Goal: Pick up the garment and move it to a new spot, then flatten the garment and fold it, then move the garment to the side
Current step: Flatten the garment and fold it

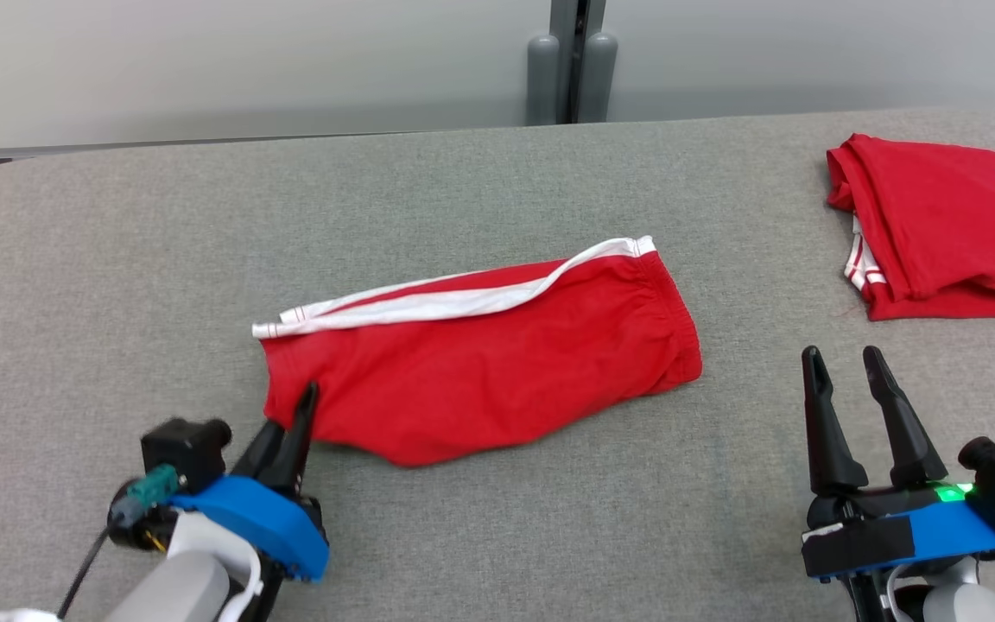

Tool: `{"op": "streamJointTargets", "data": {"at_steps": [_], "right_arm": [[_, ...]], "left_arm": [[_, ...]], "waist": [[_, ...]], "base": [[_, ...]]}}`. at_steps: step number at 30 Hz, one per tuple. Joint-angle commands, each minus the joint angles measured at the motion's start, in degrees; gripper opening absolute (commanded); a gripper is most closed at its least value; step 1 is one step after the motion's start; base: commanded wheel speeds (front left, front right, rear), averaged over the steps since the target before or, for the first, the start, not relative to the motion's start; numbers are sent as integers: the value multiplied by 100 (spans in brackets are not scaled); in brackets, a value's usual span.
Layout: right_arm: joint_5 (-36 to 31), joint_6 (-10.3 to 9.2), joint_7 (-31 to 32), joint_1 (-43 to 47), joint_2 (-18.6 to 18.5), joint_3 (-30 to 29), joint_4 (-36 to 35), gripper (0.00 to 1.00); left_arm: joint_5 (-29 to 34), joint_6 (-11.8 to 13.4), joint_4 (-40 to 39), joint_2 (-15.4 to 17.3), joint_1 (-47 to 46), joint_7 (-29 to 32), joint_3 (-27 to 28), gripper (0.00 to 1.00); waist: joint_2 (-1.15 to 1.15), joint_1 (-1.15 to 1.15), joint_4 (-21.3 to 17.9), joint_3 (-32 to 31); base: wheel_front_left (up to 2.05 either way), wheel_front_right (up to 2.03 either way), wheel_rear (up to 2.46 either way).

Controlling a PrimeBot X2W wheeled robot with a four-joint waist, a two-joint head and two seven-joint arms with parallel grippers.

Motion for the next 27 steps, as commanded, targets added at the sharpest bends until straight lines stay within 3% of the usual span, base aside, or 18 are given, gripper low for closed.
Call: {"op": "streamJointTargets", "data": {"at_steps": [1, 3, 4, 5, 9, 18, 27], "right_arm": [[-27, 1, 26, 102, -11, -10, -24, 100], [-18, 1, 56, 143, -11, -33, -28, 100], [-23, 1, 76, 156, -11, -32, -32, 100], [-32, 1, 83, 175, -11, -26, -34, 100], [-63, 1, 128, 197, -11, -29, -33, 100], [-245, 1, 143, 106, -11, -4, -50, 100], [-402, 1, 95, 209, -11, -2, 45, 100]], "left_arm": [[-7, 47, -48, 19, 102, -22, 25, 0], [-18, 122, -149, 30, 261, -23, 84, 2], [28, 161, -158, 46, 324, -23, 95, 82], [90, 213, -177, 52, 365, -23, 131, 100], [336, 326, -283, -24, 506, -24, 362, 100], [1263, 557, -1029, -334, 999, -23, 1626, 100], [2150, 444, -1592, -742, 1536, -19, 2532, 100]], "waist": [[0, 0, 14, -4], [0, 0, 49, -30], [0, 0, 61, -43], [0, 0, 67, -51], [0, 0, 106, -131], [0, 0, 282, -407], [0, 0, 509, -772]], "base": [[0, 0, 0], [0, 0, 0], [0, 0, 0], [0, 0, 0], [0, 0, 0], [0, 0, 0], [0, 0, 0]]}}
